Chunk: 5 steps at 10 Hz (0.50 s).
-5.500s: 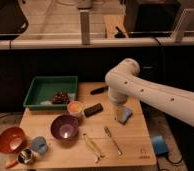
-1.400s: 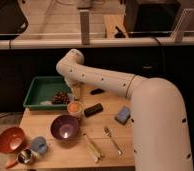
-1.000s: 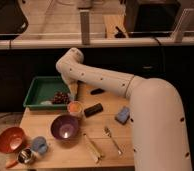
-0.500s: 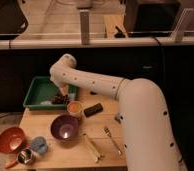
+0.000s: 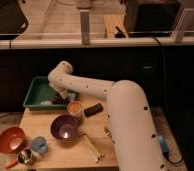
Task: Place grapes in red bowl
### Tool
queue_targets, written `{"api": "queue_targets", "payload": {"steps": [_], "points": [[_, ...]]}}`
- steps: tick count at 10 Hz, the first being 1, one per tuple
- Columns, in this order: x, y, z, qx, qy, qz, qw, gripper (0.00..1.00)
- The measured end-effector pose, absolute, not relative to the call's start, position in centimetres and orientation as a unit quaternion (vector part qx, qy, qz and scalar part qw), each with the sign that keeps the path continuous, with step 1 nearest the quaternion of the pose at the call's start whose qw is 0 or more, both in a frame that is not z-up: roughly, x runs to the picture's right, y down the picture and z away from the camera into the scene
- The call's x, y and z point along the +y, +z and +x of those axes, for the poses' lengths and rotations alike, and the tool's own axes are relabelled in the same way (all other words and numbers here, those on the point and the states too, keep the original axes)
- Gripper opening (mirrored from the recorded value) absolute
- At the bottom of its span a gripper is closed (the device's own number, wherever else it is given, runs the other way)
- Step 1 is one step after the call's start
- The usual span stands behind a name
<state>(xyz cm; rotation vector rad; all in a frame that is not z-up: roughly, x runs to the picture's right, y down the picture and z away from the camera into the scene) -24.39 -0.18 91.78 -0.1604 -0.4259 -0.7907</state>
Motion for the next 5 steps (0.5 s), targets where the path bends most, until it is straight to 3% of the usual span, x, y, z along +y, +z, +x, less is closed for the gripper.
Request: {"api": "queue_targets", "payload": {"steps": [5], "points": [[2.5, 96.4, -24.4, -0.208, -0.387, -0.124, 0.889, 0.80]]}}
